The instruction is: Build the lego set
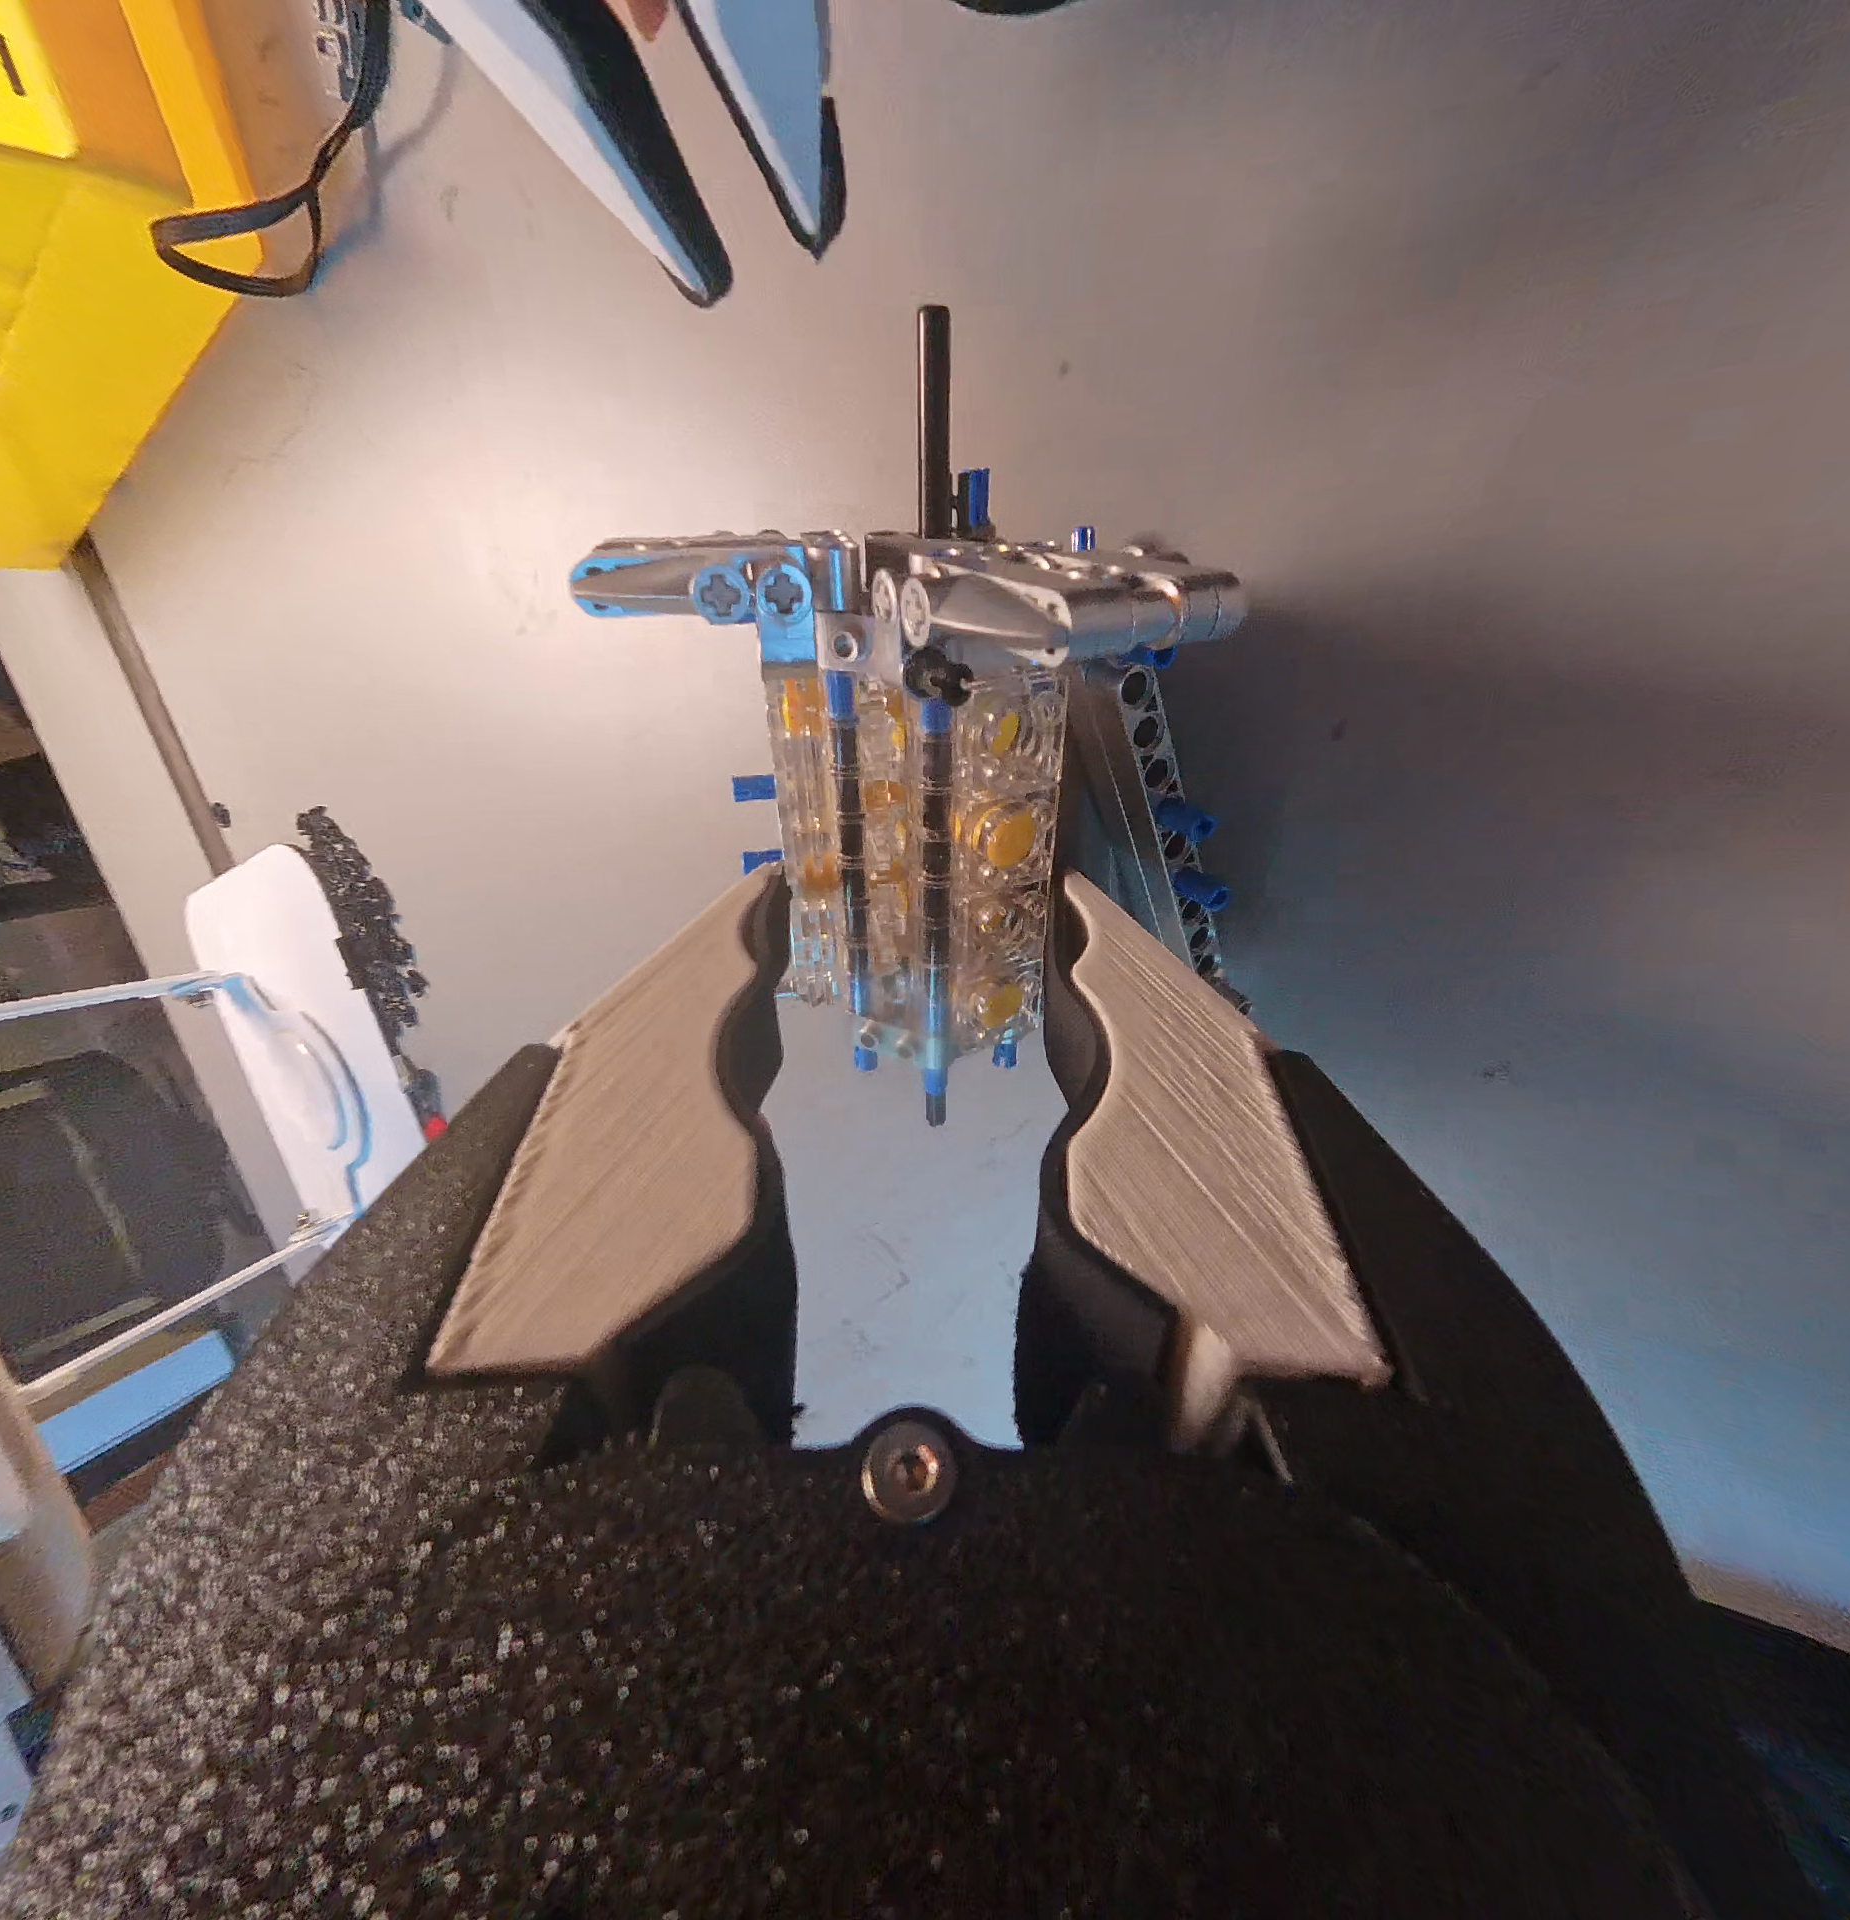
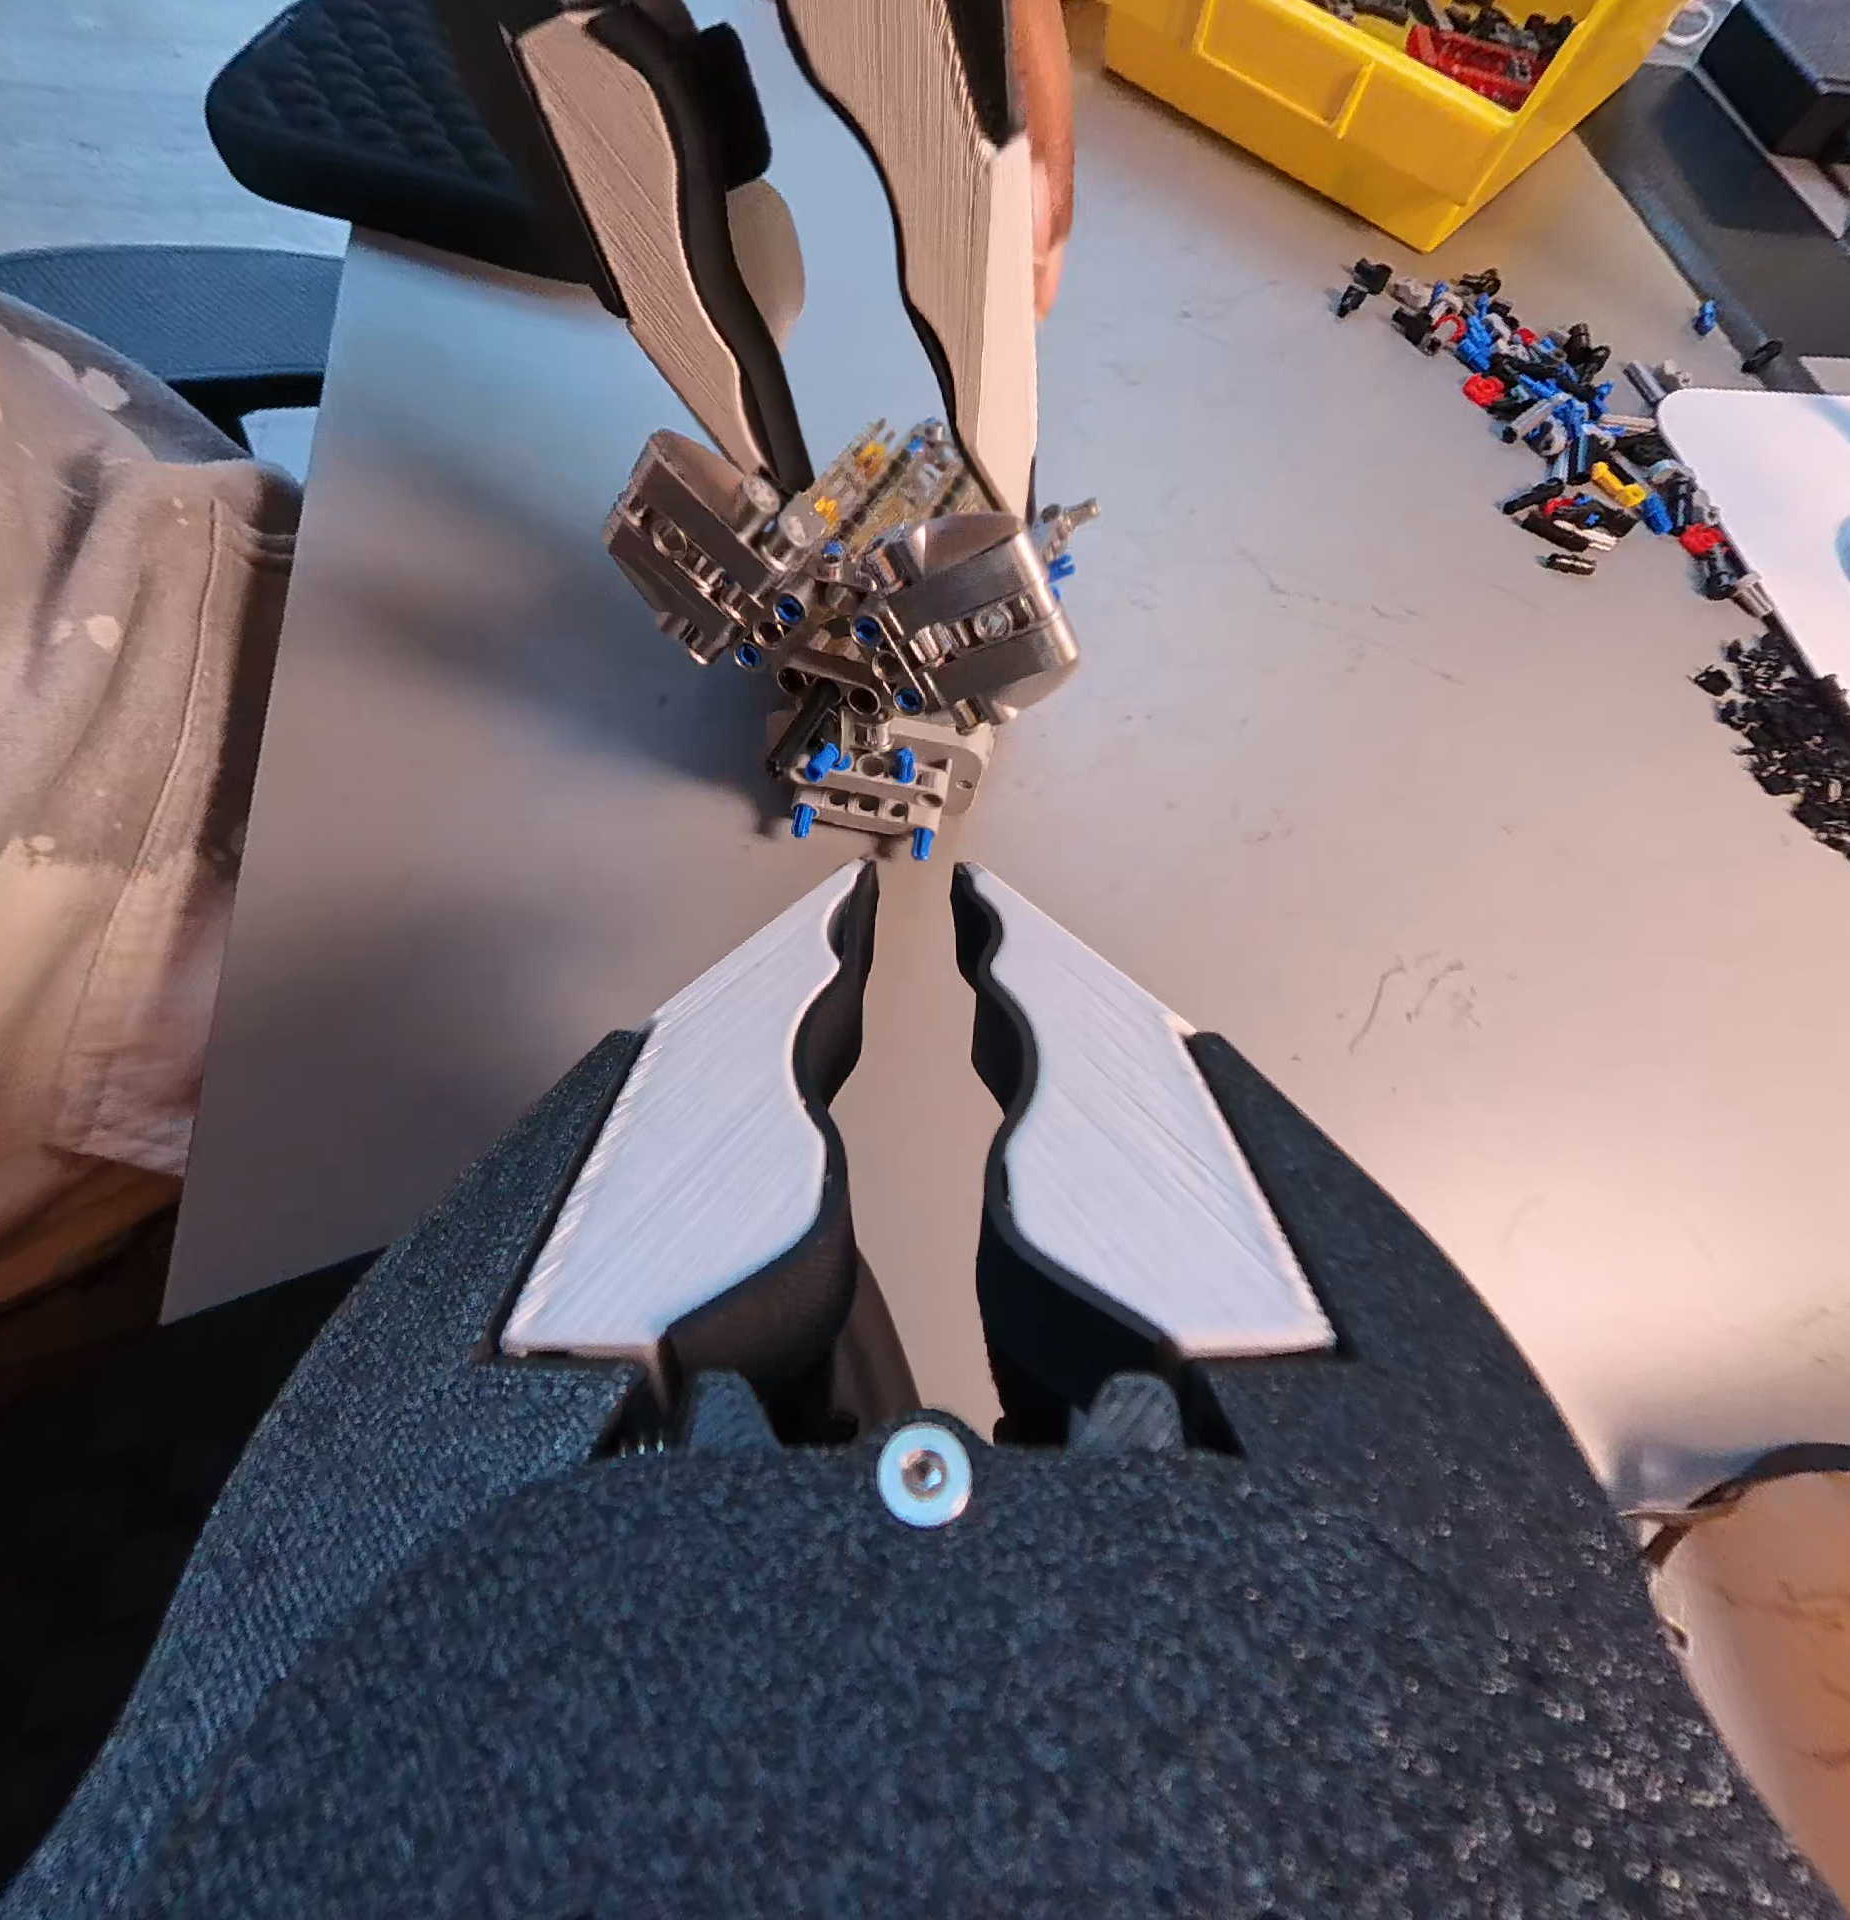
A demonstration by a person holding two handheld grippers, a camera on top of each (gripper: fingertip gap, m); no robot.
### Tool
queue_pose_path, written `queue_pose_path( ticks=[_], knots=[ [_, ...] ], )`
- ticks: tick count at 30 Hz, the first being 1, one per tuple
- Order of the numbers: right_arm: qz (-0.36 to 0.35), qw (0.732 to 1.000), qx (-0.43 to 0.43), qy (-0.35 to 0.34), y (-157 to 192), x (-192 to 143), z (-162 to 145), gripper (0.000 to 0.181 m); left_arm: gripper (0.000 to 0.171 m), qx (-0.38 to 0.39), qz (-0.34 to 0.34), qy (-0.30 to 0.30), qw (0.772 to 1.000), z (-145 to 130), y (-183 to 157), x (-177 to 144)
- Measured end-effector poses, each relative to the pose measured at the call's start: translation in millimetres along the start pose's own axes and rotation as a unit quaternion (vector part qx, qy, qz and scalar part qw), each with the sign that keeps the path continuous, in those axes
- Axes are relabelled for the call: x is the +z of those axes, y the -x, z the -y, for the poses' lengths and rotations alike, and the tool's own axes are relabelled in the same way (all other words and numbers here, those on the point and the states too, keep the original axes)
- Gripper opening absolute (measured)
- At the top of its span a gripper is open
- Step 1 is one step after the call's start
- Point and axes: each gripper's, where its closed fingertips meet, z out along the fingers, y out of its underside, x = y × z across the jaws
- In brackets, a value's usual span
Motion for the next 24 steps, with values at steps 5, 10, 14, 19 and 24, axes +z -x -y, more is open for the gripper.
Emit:
queue_pose_path(
  ticks=[5, 10, 14, 19, 24],
  knots=[
    [0.014, 1.0, -0.008, 0.019, 3.2, 8.6, -12.2, 0.013, 0.046, -0.007, 0.008, 0.005, 1.0, 3.0, 3.4, 1.1],
    [0.016, 1.0, -0.009, 0.01, 5.8, 14.9, -9.2, 0.014, 0.046, -0.018, -0.002, 0.017, 1.0, 1.3, 9.8, 2.6],
    [0.016, 1.0, -0.009, -0.015, 8.0, 16.0, 1.0, 0.013, 0.046, -0.029, -0.008, 0.026, 0.999, 2.4, 13.6, 2.1],
    [-0.006, 0.999, 0.007, -0.033, -2.1, 17.1, 8.7, 0.008, 0.046, -0.045, -0.012, 0.043, 0.998, 2.5, 17.8, 1.9],
    [-0.022, 0.999, 0.007, -0.022, -7.4, 20.3, 7.0, 0.004, 0.046, -0.047, -0.01, 0.045, 0.998, 5.3, 19.2, 0.6]
  ],
)
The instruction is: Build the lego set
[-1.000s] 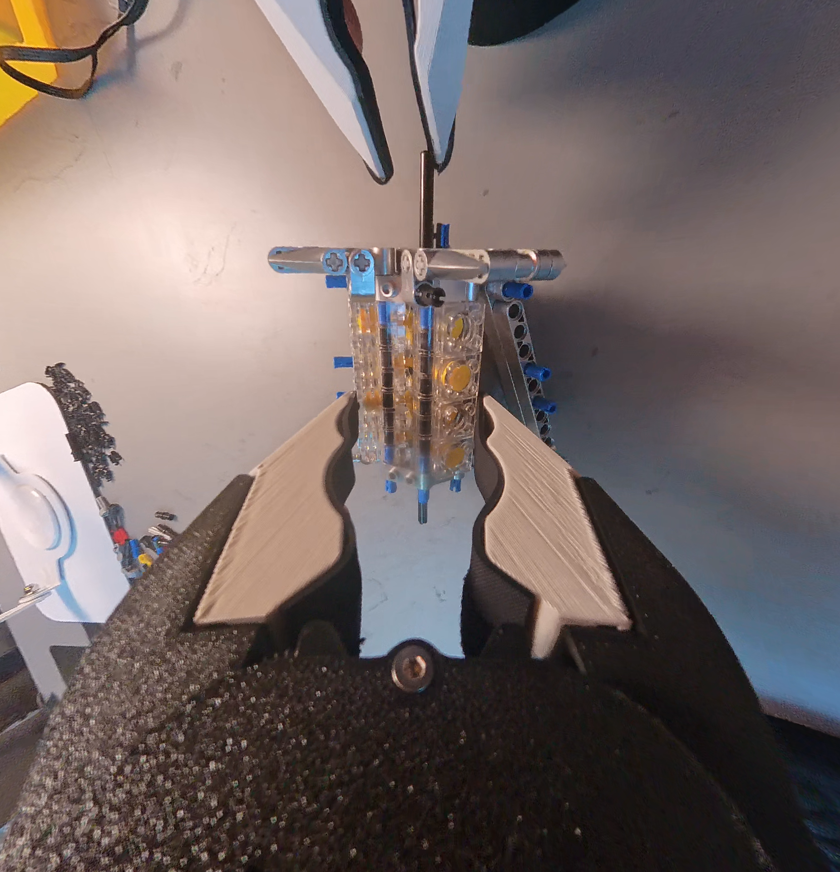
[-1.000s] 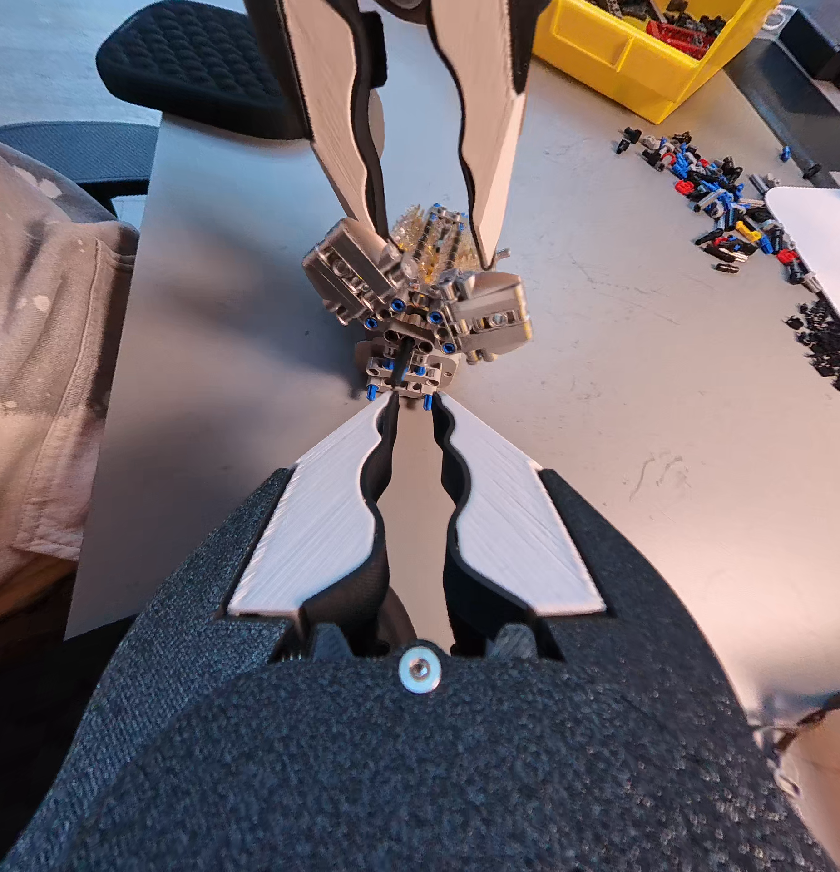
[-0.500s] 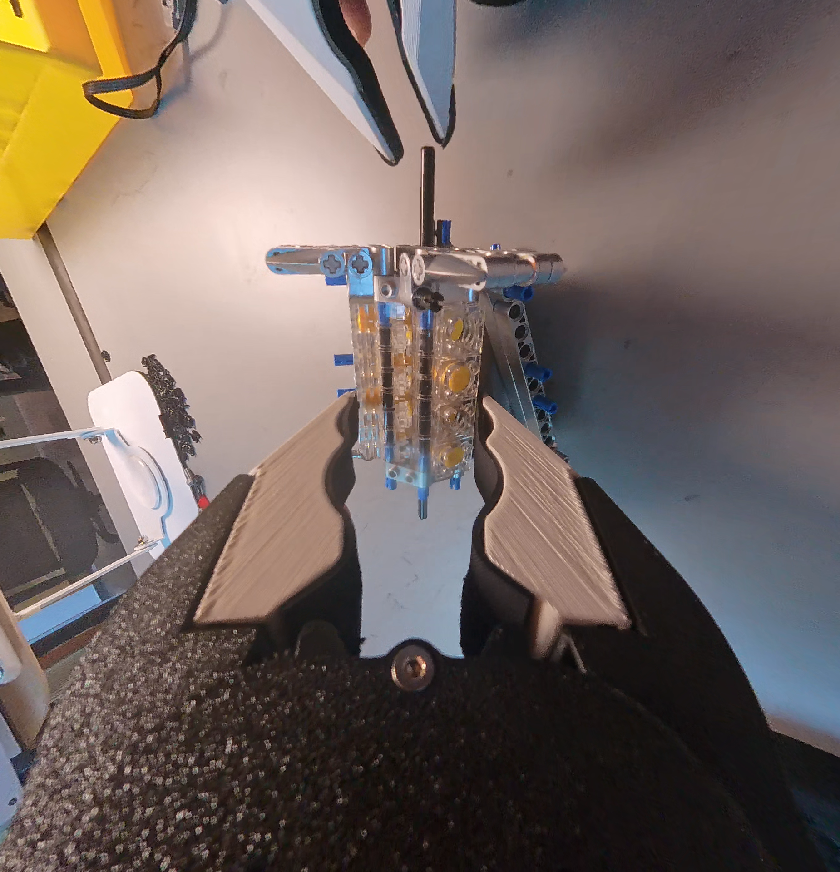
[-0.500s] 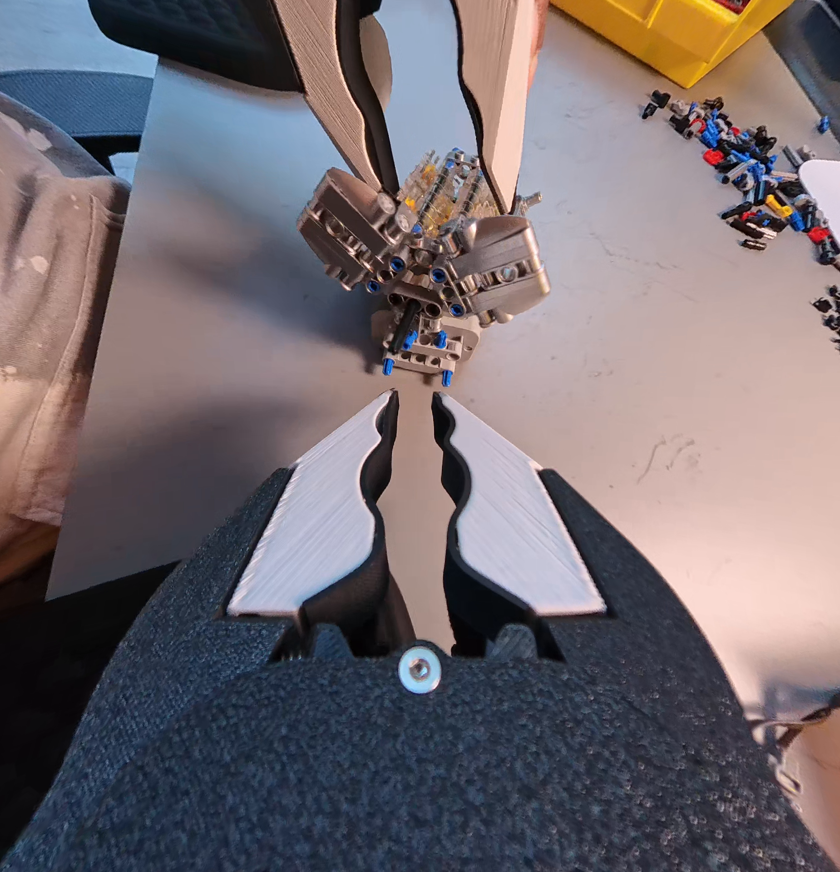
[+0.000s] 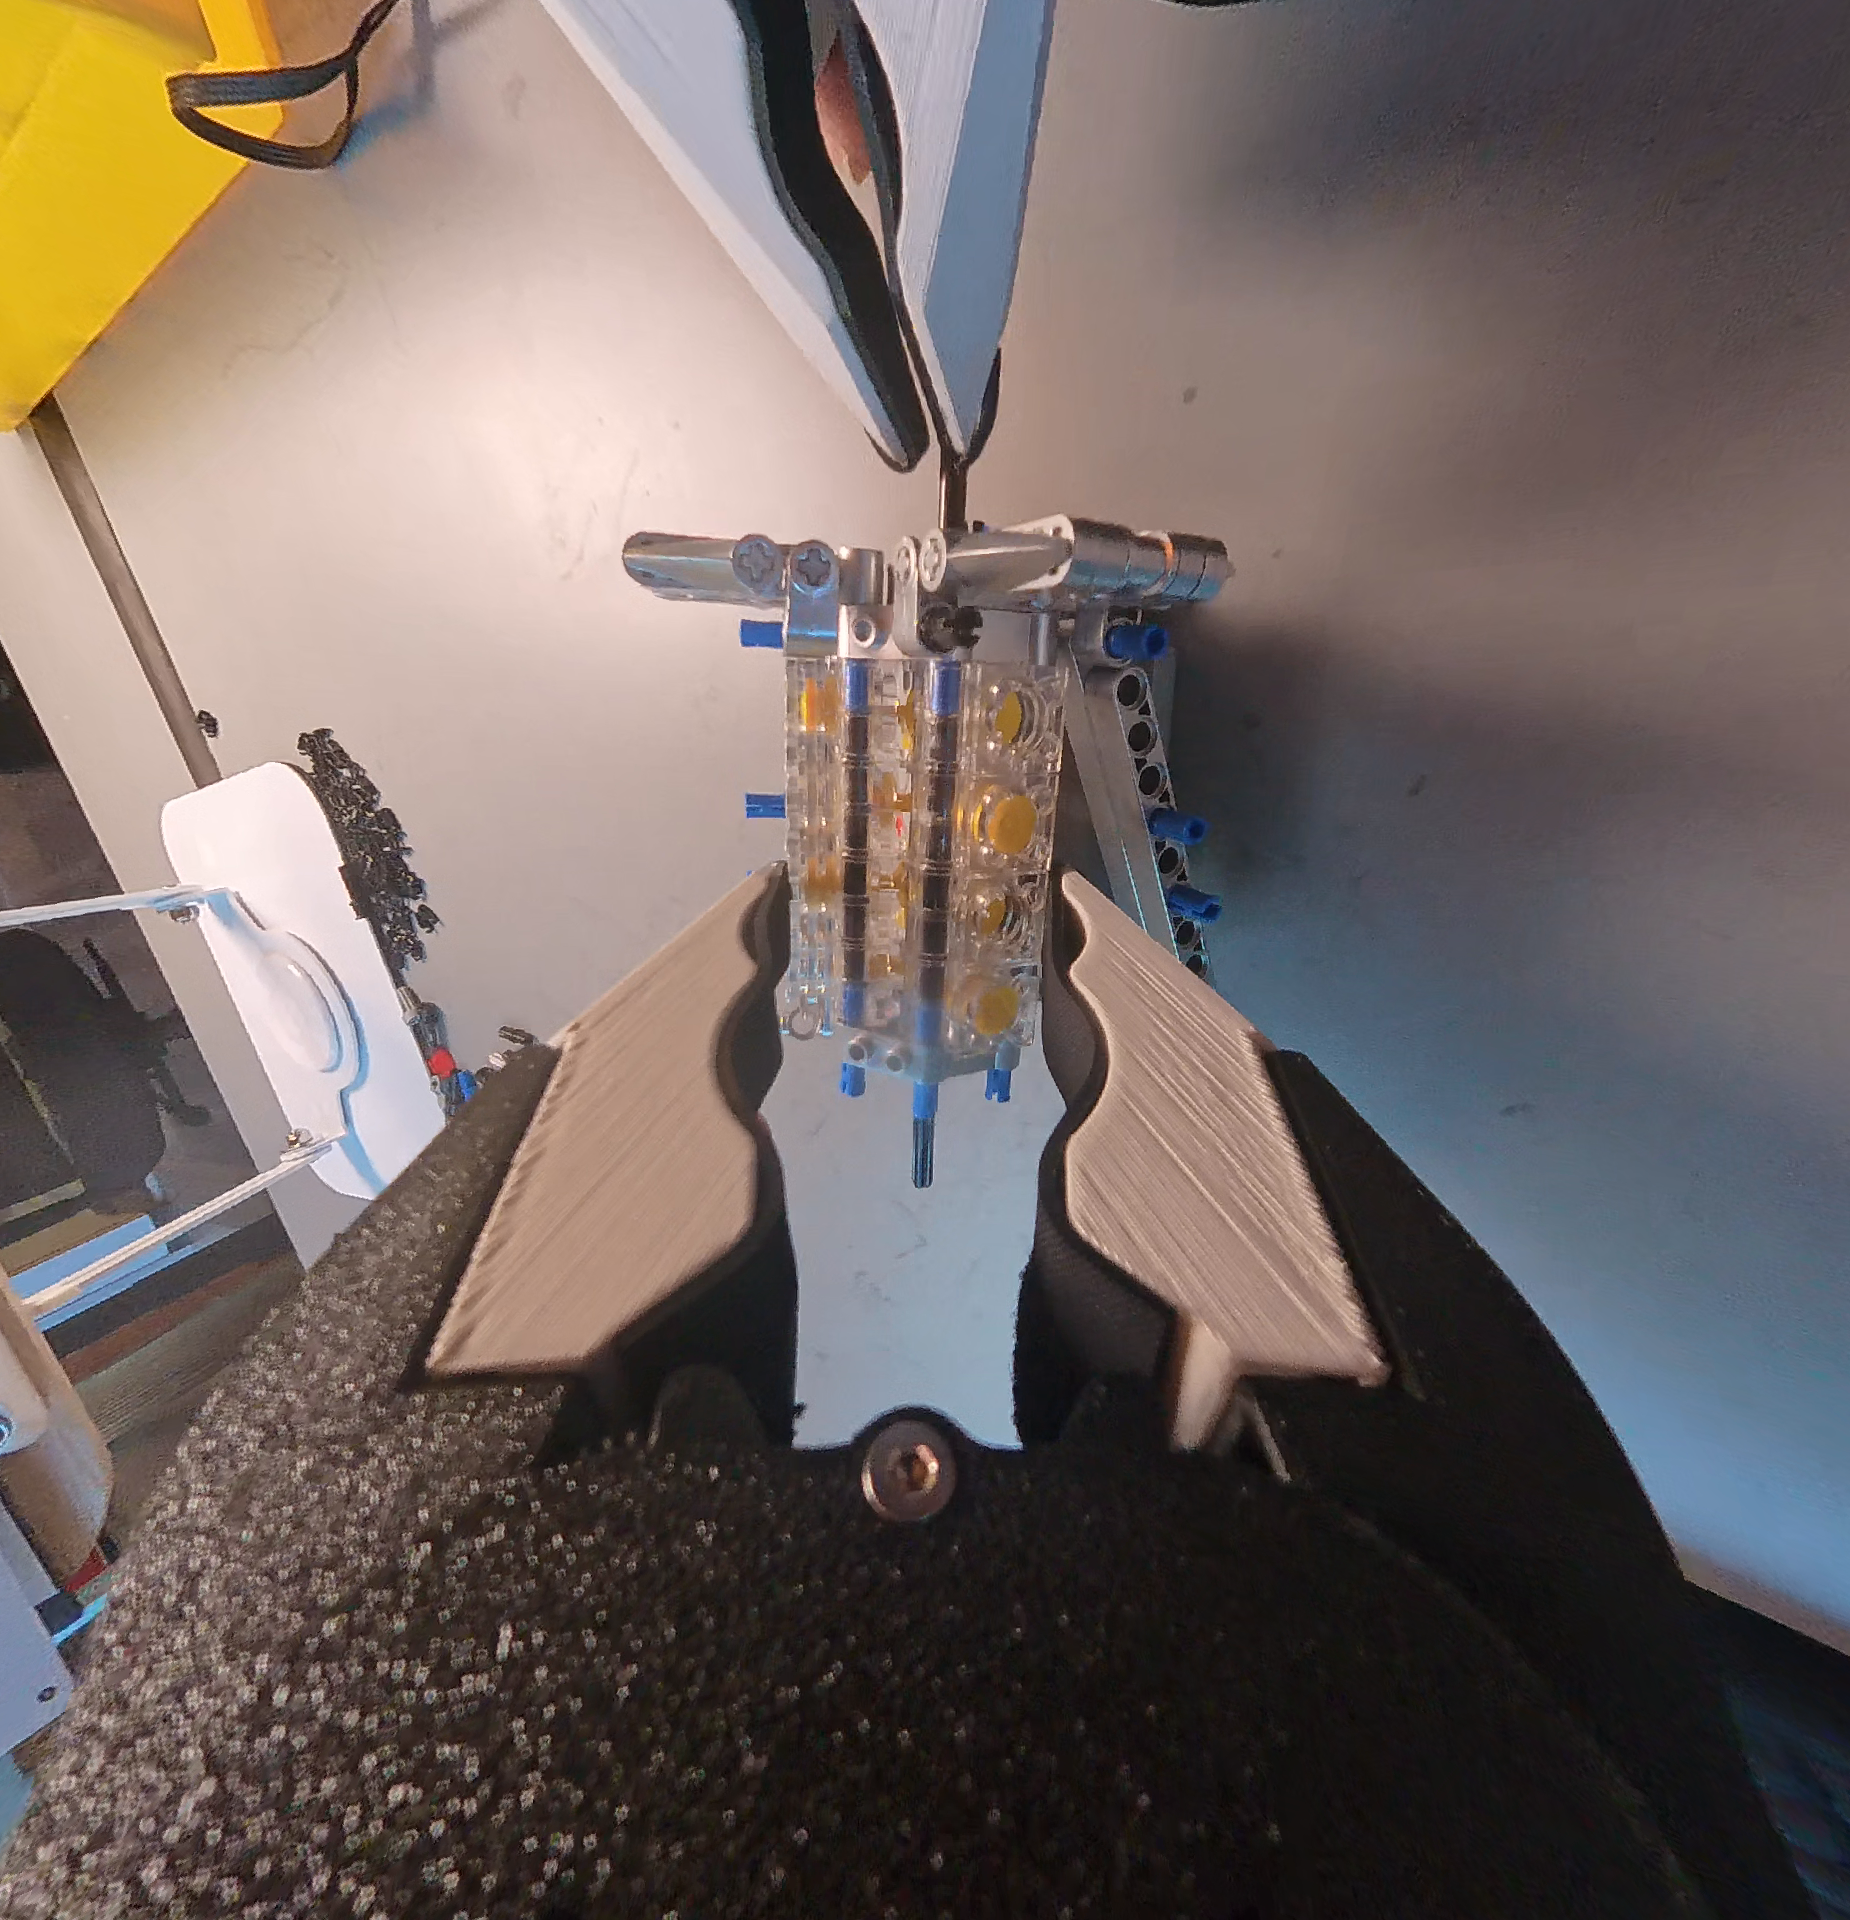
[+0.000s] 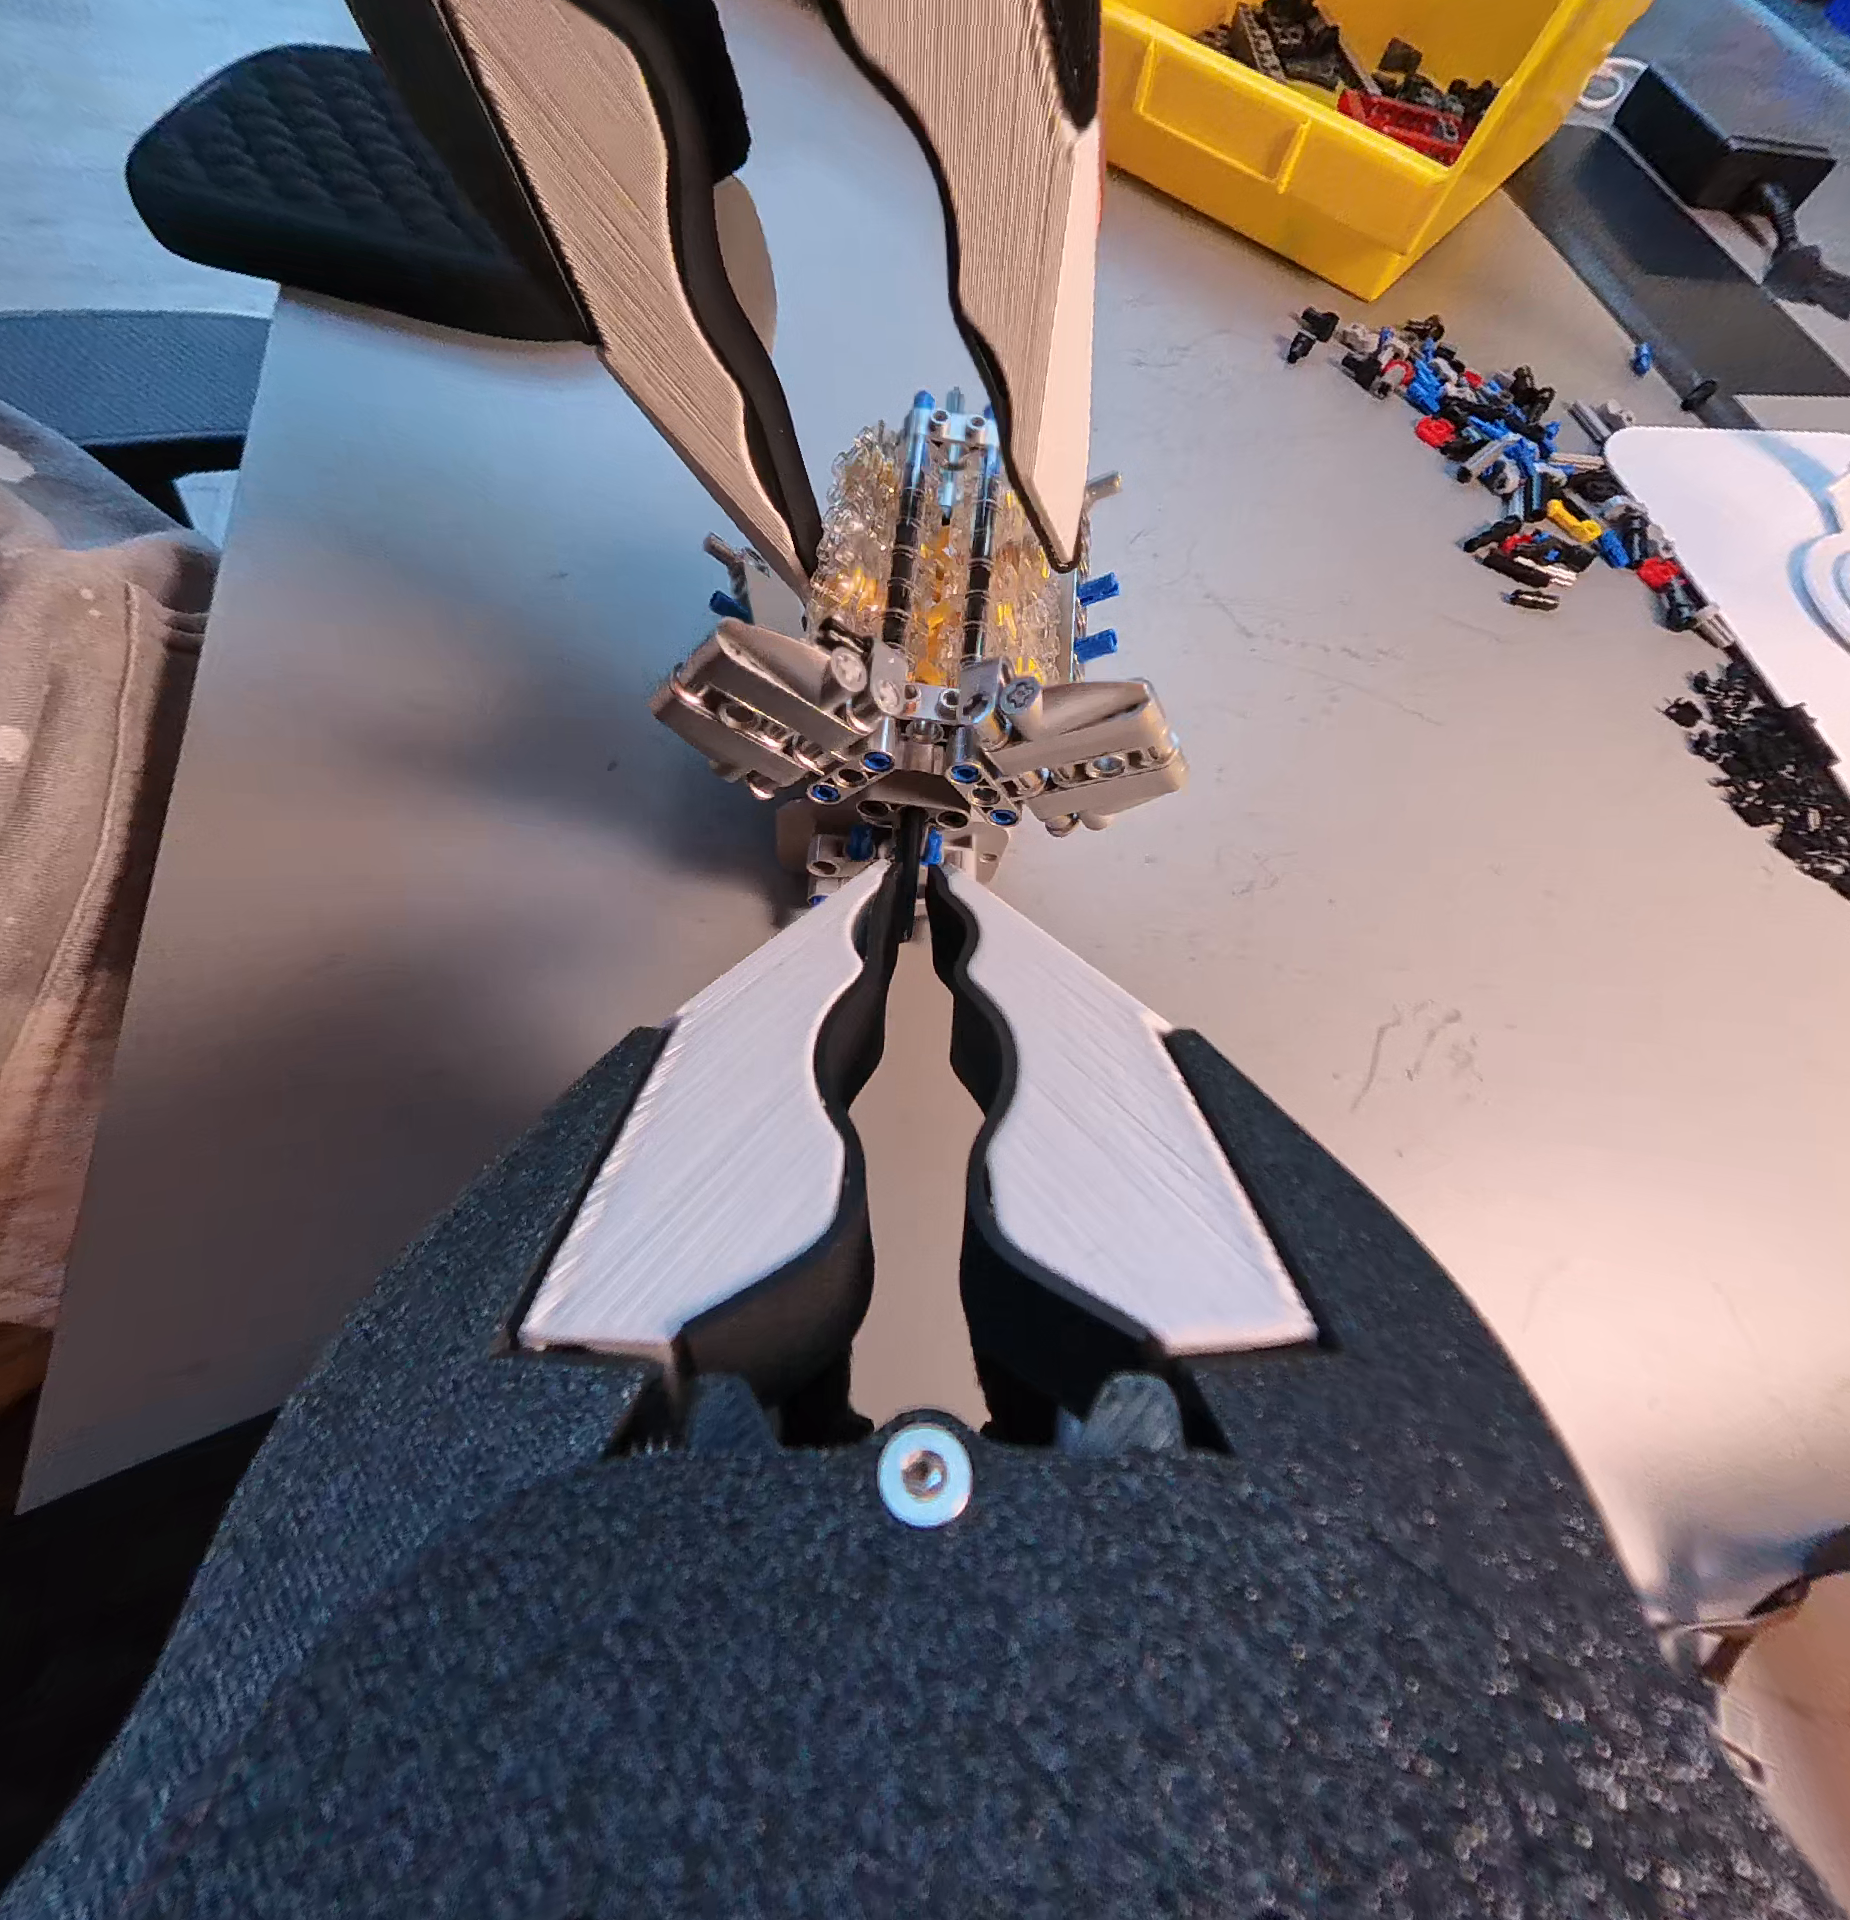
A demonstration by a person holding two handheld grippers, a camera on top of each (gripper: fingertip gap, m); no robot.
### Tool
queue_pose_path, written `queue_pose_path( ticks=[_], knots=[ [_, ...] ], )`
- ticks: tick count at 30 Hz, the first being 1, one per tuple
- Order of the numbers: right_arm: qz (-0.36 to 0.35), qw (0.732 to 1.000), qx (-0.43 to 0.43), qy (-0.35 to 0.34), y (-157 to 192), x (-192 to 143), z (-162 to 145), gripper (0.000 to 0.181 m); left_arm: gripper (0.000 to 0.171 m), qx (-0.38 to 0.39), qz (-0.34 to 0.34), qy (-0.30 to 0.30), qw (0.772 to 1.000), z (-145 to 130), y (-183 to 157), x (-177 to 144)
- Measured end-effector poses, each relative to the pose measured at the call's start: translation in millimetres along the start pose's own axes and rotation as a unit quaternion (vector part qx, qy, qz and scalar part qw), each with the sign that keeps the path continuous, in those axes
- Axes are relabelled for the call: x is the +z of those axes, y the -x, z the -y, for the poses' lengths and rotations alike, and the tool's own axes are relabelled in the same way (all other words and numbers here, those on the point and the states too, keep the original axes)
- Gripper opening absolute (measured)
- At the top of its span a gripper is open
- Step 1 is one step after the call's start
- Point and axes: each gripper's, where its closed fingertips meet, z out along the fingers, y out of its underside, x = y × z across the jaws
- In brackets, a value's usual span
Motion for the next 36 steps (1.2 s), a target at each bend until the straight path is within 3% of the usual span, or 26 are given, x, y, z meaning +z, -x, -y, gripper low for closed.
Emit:
queue_pose_path(
  ticks=[10, 17, 27, 28, 30, 36],
  knots=[
    [-0.011, 0.999, -0.01, 0.031, -5.5, 13.4, -6.3, 0.003, 0.045, -0.065, -0.03, -0.042, 0.997, -2.6, 1.1, 3.5],
    [0.001, 1.0, -0.007, 0.013, -7.2, -0.5, 5.4, 0.003, 0.045, -0.083, -0.028, -0.061, 0.994, 3.1, 5.5, -5.2],
    [0.019, 0.999, 0.004, 0.036, -2.2, 1.5, -3.8, 0.003, 0.046, -0.077, -0.042, -0.05, 0.995, 5.0, -1.6, 2.2],
    [0.021, 0.999, 0.006, 0.039, -1.8, 2.0, -5.0, 0.003, 0.044, -0.073, -0.041, -0.049, 0.995, 4.5, -1.6, 2.4],
    [0.014, 0.999, 0.009, 0.041, -4.7, 3.1, -6.5, 0.004, 0.023, -0.064, -0.033, -0.052, 0.996, 4.9, 0.4, 1.5],
    [0.011, 0.999, 0.004, 0.034, -5.3, 4.3, -4.8, 0.003, 0.023, -0.046, -0.024, -0.043, 0.998, 3.5, -1.7, 2.5]
  ],
)
